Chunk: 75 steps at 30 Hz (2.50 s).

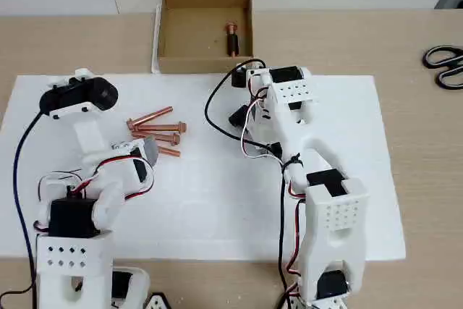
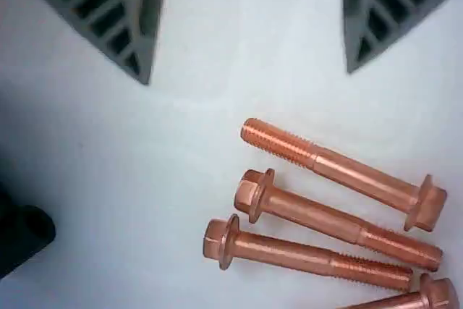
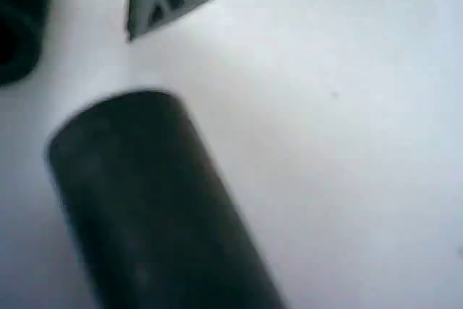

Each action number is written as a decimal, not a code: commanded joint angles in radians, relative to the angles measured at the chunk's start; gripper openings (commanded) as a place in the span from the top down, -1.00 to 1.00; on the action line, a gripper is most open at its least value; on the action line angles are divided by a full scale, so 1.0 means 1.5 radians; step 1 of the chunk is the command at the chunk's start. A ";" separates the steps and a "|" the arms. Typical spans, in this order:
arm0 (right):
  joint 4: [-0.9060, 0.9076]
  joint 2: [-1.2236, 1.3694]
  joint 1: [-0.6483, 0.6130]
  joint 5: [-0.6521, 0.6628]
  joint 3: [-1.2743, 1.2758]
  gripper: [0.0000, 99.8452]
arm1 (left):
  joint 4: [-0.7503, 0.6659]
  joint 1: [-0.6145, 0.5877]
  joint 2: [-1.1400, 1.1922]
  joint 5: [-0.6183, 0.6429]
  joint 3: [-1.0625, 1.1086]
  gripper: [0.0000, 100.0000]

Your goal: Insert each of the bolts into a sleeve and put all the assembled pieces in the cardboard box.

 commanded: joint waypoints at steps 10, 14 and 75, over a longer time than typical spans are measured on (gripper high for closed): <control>-0.011 0.007 0.020 0.002 -0.005 0.60 | -0.014 0.000 -0.008 -0.005 -0.004 0.67; -0.012 0.008 0.020 0.002 -0.005 0.60 | -0.014 0.000 -0.008 -0.005 -0.004 0.67; 0.111 -0.324 0.074 0.026 -0.048 0.60 | -0.011 0.000 -0.008 -0.005 -0.003 0.67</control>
